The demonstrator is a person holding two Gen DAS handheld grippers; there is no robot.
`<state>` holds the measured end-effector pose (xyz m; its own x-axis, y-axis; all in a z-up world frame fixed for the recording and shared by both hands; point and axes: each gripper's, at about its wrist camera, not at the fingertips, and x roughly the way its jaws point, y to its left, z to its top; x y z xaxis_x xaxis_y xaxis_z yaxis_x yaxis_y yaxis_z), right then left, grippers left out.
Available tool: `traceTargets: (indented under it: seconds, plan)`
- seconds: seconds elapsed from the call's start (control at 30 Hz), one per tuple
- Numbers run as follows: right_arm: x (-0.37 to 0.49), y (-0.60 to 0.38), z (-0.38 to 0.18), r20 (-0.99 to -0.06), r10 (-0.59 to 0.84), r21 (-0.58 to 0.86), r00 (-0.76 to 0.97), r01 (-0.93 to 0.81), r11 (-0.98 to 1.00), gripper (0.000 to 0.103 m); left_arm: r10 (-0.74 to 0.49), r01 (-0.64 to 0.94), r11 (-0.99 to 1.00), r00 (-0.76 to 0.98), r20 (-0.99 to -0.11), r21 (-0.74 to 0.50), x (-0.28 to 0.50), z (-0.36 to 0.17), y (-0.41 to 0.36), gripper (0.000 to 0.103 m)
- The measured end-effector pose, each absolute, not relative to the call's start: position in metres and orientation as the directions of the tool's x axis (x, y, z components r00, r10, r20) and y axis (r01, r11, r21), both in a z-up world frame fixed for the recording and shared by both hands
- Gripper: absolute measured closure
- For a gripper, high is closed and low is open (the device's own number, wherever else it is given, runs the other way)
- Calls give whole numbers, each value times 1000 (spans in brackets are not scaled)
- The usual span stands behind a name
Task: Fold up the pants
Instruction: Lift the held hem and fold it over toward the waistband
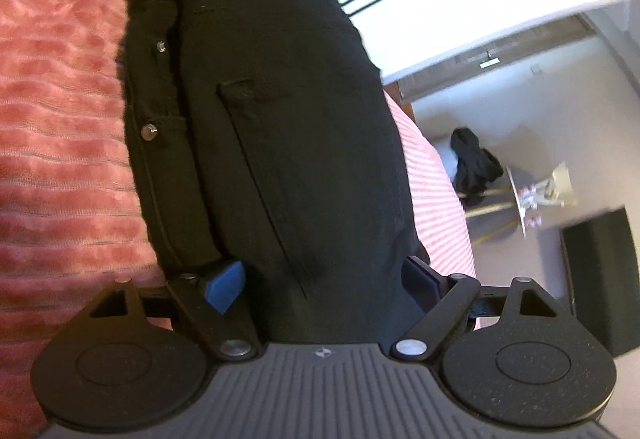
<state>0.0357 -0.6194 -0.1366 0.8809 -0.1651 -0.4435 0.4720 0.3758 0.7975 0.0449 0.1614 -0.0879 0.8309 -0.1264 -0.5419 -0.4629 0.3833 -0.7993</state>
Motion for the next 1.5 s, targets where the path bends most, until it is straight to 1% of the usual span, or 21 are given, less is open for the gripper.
traceTargets:
  seconds: [0.1,0.17,0.2,0.23,0.3,0.33,0.47,0.5,0.53,0.57,0.7,0.87,0.97,1.0,1.03,1.13,1.27,1.33,1.4,1.43,1.5]
  plan:
    - [52,-607,-113,-528,-203,653,825,547,525,96,-138,-457,322,844,-519,-829,40,-92,165,19]
    - [57,-600,-97,-531,-232,590,815,552,589,97,-142,-445,322,850,-508,-835,37,-88,165,25]
    - [57,-598,-89,-516,-250,578,820,548,605,97,-142,-443,328,850,-508,-834,31,-88,167,35]
    - [55,-596,-82,-496,-267,569,826,542,619,97,-140,-445,335,848,-510,-831,29,-87,167,51]
    - [52,-591,-68,-457,-309,543,834,537,646,97,-136,-425,357,857,-497,-832,25,-83,166,74]
    - [50,-589,-65,-445,-323,534,835,537,654,97,-137,-415,372,860,-491,-830,24,-79,166,77]
    - [54,-584,-70,-475,-336,478,814,559,677,97,-129,-448,417,832,-539,-791,30,-75,158,76]
    - [55,-585,-75,-487,-334,472,807,565,677,96,-119,-471,409,822,-557,-782,29,-77,159,64]
    - [54,-585,-80,-498,-331,473,801,571,670,96,-106,-495,394,812,-574,-774,29,-79,160,45]
    - [54,-586,-85,-512,-323,481,796,578,659,96,-86,-519,375,806,-586,-768,27,-82,162,39]
    - [44,-591,-100,-532,-287,536,796,580,614,85,-59,-518,343,821,-568,-784,25,-83,167,36]
    - [46,-600,-113,-536,-233,603,812,561,567,79,-70,-471,366,846,-528,-803,39,-85,170,37]
    - [51,-604,-117,-539,-212,629,815,557,543,86,-86,-477,334,844,-530,-813,43,-95,176,54]
    - [54,-604,-117,-545,-210,627,812,560,541,92,-89,-487,303,841,-533,-819,43,-99,179,67]
    - [58,-603,-114,-557,-219,610,801,574,546,95,-96,-497,257,840,-533,-829,40,-103,182,75]
    - [68,-592,-93,-566,-278,516,776,597,614,97,-120,-478,117,863,-490,-870,27,-111,187,84]
    - [49,-584,-64,-415,-342,532,843,530,660,98,-132,-368,205,908,-398,-907,11,-78,175,87]
    - [43,-578,-62,-384,-389,465,837,539,702,98,-123,-339,261,917,-379,-904,-3,-63,169,96]
    - [46,-569,-73,-417,-436,326,797,579,747,96,-73,-431,351,872,-484,-831,-11,-54,168,94]
    - [51,-568,-82,-463,-447,264,765,601,755,95,-45,-486,395,838,-544,-780,-11,-53,167,88]
    - [57,-570,-97,-559,-503,157,660,679,717,75,12,-608,421,746,-666,-673,-9,-56,165,71]
